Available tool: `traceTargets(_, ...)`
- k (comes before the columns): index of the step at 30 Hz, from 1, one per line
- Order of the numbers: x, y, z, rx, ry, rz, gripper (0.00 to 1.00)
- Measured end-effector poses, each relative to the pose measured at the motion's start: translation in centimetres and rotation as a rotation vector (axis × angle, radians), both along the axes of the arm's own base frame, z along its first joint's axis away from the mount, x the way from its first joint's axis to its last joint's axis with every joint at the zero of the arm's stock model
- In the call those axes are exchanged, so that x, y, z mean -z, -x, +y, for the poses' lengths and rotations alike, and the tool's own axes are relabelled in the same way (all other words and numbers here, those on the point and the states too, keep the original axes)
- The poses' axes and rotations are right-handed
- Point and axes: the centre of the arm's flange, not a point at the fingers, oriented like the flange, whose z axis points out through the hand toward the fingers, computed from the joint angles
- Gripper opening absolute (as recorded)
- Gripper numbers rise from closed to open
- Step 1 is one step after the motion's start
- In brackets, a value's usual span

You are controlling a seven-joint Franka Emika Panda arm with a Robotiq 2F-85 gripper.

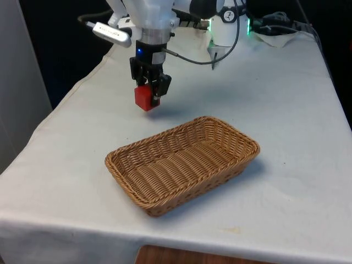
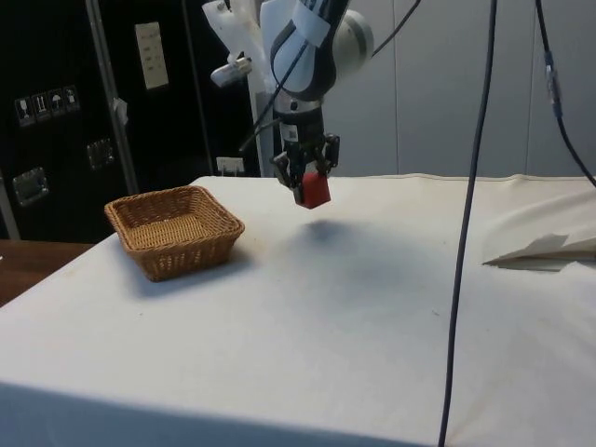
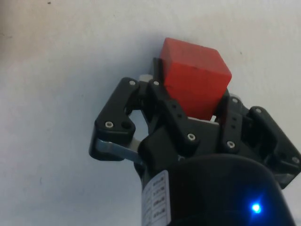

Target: Pick up the cube and place it into the basket.

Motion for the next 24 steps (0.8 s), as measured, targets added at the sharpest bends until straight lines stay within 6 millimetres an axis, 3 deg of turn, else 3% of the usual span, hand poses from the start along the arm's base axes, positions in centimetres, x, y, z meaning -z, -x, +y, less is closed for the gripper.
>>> traceTargets(24, -4.1, -0.1, -0.2, 0.003, -0.035, -0.022, 0.0)
